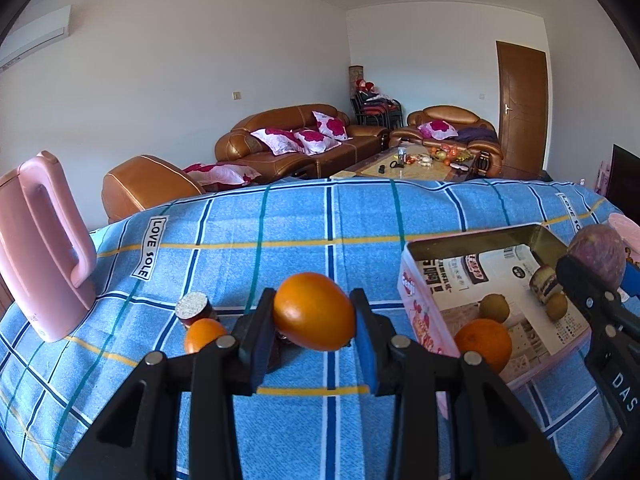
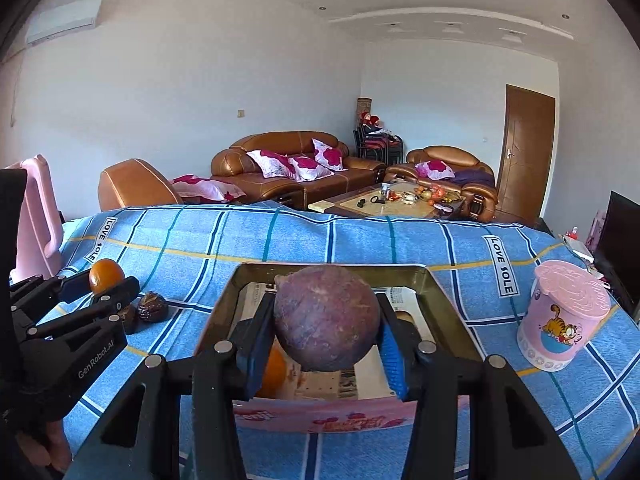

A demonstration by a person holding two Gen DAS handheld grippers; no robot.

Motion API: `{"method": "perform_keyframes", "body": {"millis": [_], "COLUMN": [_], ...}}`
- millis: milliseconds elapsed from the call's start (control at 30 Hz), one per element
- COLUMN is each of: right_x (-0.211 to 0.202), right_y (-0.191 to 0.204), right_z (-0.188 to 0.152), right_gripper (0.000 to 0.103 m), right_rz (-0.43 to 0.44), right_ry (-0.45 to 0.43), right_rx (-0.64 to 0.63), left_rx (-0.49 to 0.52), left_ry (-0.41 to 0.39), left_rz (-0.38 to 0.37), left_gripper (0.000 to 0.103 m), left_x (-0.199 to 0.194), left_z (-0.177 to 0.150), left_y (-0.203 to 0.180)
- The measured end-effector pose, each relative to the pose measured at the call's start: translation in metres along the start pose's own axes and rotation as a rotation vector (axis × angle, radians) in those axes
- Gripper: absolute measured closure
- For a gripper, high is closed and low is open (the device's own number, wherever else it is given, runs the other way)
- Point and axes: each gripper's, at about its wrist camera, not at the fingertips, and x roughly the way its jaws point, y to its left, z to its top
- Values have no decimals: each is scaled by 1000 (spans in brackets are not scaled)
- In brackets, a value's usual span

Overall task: Organize fruits
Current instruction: 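Carry the orange with the left tool toward the tin box while the right tool carries the passion fruit there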

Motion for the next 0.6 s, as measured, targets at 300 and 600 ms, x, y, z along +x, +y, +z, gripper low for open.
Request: {"method": "perform_keyframes", "body": {"millis": [300,600], "right_x": [8,17], "right_y": [-39,-82], "right_z": [3,7], "right_gripper": [53,53], "right_rz": [-60,-131], "right_ry": [6,15], "right_rx": [40,105], "left_rx": [19,71], "left_ry": [-15,-21], "left_rz": [-52,-126], "left_gripper": [65,65], "left_x": [3,12], "left_z": [8,21], "left_y": [-31,-74]}}
